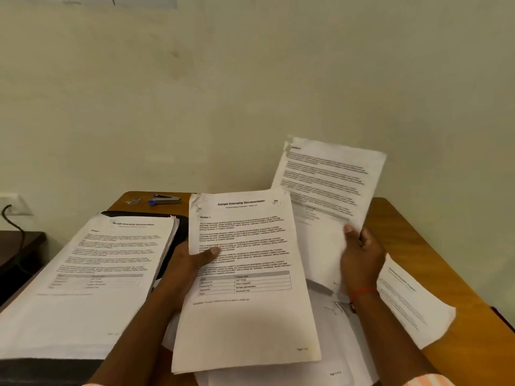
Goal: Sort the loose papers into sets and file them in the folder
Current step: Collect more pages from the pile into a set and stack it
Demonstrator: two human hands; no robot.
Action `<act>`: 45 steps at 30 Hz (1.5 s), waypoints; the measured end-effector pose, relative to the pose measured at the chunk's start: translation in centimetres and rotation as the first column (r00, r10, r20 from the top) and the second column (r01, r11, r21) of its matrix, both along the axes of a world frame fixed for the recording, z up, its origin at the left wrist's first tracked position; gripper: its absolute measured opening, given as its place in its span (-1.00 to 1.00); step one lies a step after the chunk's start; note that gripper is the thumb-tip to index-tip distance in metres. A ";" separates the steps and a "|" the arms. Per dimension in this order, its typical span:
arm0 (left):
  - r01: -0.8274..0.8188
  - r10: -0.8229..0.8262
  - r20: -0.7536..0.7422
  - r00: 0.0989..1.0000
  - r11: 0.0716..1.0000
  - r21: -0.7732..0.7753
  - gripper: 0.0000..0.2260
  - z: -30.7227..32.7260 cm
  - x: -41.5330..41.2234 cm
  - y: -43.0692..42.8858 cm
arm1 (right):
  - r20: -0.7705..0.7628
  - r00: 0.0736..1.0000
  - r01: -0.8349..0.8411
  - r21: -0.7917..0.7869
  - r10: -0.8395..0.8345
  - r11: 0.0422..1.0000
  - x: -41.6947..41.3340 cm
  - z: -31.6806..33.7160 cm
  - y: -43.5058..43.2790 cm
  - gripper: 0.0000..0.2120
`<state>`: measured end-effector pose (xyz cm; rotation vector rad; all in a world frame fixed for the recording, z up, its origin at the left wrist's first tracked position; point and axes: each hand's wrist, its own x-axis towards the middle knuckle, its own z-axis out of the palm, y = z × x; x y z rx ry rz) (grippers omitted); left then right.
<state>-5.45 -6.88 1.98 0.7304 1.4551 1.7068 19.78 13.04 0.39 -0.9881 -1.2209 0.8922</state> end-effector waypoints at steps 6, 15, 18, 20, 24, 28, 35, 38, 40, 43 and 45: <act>-0.027 0.027 -0.039 0.999 1.000 0.004 -0.71 -0.2 0.1 0.1 | 0.072 0.951 -0.295 -0.092 0.302 0.951 -1.6 0.1 -1.7 -0.90; -0.095 0.097 -0.038 0.995 0.994 0.056 -0.73 0.1 -0.1 0.0 | 0.018 0.742 -0.648 -0.237 0.670 0.724 -2.1 0.5 -3.4 -0.75; -0.083 0.084 -0.023 0.996 0.996 0.044 -0.72 -0.2 -0.2 0.2 | 0.018 0.696 -0.689 -0.263 0.718 0.675 -2.1 0.4 -3.6 -0.72; -0.077 0.077 -0.018 0.997 0.996 0.034 -0.70 -0.4 -0.3 0.3 | 0.031 0.689 -0.691 -0.271 0.724 0.670 -2.1 0.3 -3.5 -0.72; -0.072 0.072 -0.022 0.997 0.997 0.025 -0.67 -1.2 -0.6 0.7 | 0.054 0.708 -0.671 -0.260 0.704 0.694 -2.0 0.4 -3.4 -0.75; -0.037 0.036 -0.050 0.998 0.999 -0.005 -0.62 -1.7 -0.4 1.0 | 0.055 0.739 -0.641 -0.250 0.672 0.726 -2.4 0.1 -3.6 -0.77; -0.035 0.033 -0.028 0.999 0.998 -0.045 -0.72 -1.4 -0.9 0.5 | -0.205 0.685 -0.715 -0.373 0.699 0.591 -3.0 0.0 -4.2 -0.72; -0.043 0.042 -0.012 0.999 0.999 -0.018 -0.76 -1.0 -0.8 0.3 | -0.265 0.682 -0.722 -0.391 0.682 0.570 -3.0 0.0 -4.4 -0.71; -0.044 0.044 -0.036 0.998 0.999 -0.014 -0.72 -1.1 -0.5 0.4 | -0.200 0.649 -0.743 -0.374 0.734 0.555 -3.1 0.1 -4.6 -0.73; -0.065 0.066 -0.089 0.994 0.998 0.012 -0.67 -1.1 0.0 0.6 | 0.010 0.652 -0.721 -0.300 0.758 0.624 -3.2 0.5 -5.0 -0.66; -0.080 0.088 -0.143 0.986 0.995 0.058 -0.68 -0.6 0.8 0.5 | 0.146 0.692 -0.677 -0.206 0.707 0.706 -3.3 1.1 -5.4 -0.65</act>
